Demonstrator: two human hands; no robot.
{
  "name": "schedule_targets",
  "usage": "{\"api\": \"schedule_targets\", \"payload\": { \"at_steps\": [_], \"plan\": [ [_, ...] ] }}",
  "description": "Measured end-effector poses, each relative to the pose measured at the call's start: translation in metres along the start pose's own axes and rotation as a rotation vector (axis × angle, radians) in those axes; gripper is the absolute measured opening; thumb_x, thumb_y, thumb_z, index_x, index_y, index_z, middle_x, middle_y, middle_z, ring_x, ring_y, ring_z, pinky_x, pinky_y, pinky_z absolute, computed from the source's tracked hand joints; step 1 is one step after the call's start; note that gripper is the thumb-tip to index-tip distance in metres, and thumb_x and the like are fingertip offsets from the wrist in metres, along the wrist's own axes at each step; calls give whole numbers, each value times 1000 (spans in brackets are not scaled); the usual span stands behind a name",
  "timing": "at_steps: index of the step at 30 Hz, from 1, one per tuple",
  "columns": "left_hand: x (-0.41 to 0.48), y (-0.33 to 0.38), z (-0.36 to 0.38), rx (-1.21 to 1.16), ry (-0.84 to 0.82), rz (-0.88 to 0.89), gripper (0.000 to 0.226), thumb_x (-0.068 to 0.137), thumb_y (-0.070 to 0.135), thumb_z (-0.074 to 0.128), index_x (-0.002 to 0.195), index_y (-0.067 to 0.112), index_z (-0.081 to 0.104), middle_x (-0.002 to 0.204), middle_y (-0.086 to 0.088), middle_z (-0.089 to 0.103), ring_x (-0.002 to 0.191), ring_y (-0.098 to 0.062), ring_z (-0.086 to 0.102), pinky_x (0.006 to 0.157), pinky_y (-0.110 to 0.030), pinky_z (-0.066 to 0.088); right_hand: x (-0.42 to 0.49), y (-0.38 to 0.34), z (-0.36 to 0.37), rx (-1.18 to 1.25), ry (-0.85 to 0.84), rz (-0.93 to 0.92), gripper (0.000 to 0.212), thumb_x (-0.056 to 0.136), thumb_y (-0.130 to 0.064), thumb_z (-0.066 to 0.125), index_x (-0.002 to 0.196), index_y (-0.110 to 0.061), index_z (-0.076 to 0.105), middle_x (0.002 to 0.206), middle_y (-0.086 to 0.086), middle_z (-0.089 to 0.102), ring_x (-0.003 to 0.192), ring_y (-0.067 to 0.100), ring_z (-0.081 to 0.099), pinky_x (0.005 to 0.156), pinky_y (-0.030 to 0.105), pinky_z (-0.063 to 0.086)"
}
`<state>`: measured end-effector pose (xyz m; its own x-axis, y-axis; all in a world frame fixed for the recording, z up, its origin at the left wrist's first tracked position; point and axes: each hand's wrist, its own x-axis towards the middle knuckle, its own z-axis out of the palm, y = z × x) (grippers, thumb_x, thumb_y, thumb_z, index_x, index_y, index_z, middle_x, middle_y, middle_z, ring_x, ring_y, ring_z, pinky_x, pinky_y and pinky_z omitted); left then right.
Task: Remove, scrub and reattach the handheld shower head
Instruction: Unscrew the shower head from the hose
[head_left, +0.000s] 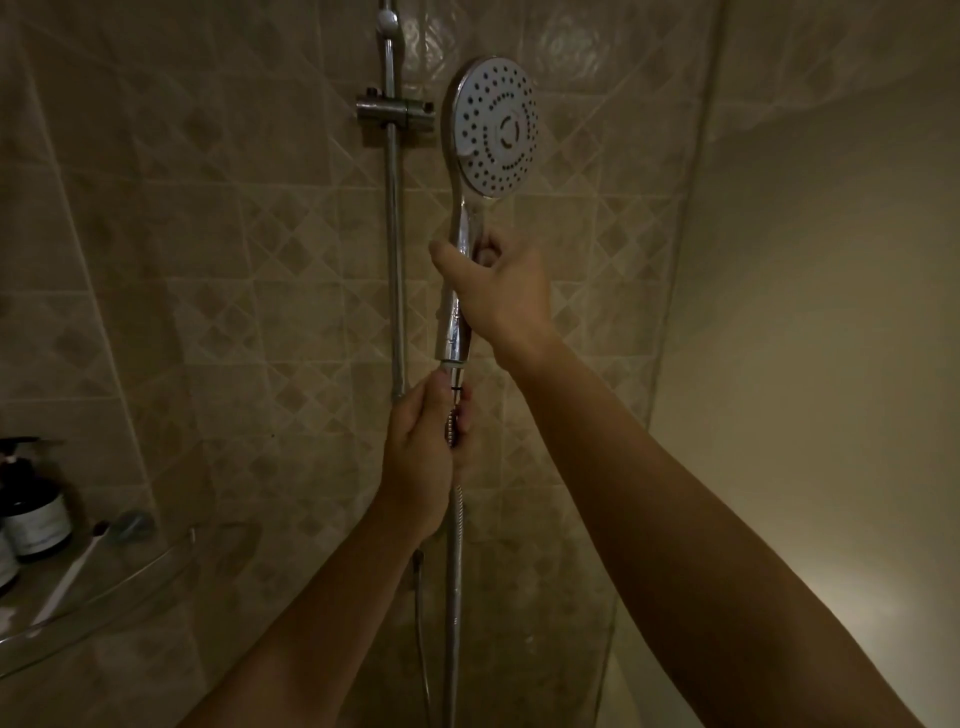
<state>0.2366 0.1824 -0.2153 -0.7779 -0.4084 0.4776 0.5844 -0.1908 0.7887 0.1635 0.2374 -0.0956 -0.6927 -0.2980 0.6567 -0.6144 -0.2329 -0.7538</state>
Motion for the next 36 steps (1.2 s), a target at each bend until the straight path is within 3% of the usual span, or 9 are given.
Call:
{"api": "schedule_targets", "payload": {
  "at_steps": [4,7,12,15,18,23,29,33,36],
  "plan": [
    [2,6,-4,-268,-148,-210,39,95,46,36,87,14,56,56,7,47,33,0,30,31,-14,21,-1,-2,0,29,2,28,37,88,-20,73,96,13,61,75,20,56,67,33,54,67,67,53],
    [3,7,-3,-305,-138,-220,45,96,49,37,89,12,61,60,4,50,32,-1,29,30,-15,20,-1,-4,1,64,4,64,41,87,-21,75,99,14,59,77,19,56,70,33,55,67,69,52],
    [-1,7,5,188,177,113,41,79,45,74,99,13,58,69,2,61,42,-6,46,34,-19,34,1,-4,-1,46,41,62,31,86,-23,75,93,5,62,76,27,60,69,45,63,66,65,55],
    [-5,3,14,510,390,280,31,77,35,78,99,18,63,85,4,72,73,-6,69,57,-19,54,0,-5,-1,33,60,42,33,86,-22,75,93,8,62,85,36,63,79,56,62,65,64,55],
    [-8,2,17,630,391,386,15,89,24,68,94,10,66,81,-2,70,72,-9,67,61,-19,53,-2,-5,-2,18,58,35,32,86,-22,75,93,6,62,84,34,63,80,55,63,65,63,55],
    [-11,-2,16,689,349,398,24,97,22,56,82,4,63,62,-1,54,54,-9,49,50,-21,40,-6,-4,-2,-15,39,43,30,87,-23,74,91,5,62,72,15,57,65,37,58,67,62,55],
    [-10,-3,7,260,157,148,30,102,28,43,87,9,60,57,6,42,42,-5,33,36,-19,27,-8,-5,-1,53,17,72,36,88,-21,73,100,11,60,93,42,60,82,60,61,68,68,52],
    [-8,6,3,-184,-11,-160,37,94,44,43,88,11,59,54,9,44,34,0,30,30,-15,23,-9,-6,0,91,4,104,38,88,-21,74,102,11,60,86,37,60,72,39,59,70,69,52],
    [-7,9,1,-269,-87,-250,45,95,47,39,89,10,63,52,7,44,32,0,29,28,-14,24,-10,-7,0,120,-3,117,37,88,-20,73,102,12,60,81,23,59,72,36,57,72,70,53]
  ]
}}
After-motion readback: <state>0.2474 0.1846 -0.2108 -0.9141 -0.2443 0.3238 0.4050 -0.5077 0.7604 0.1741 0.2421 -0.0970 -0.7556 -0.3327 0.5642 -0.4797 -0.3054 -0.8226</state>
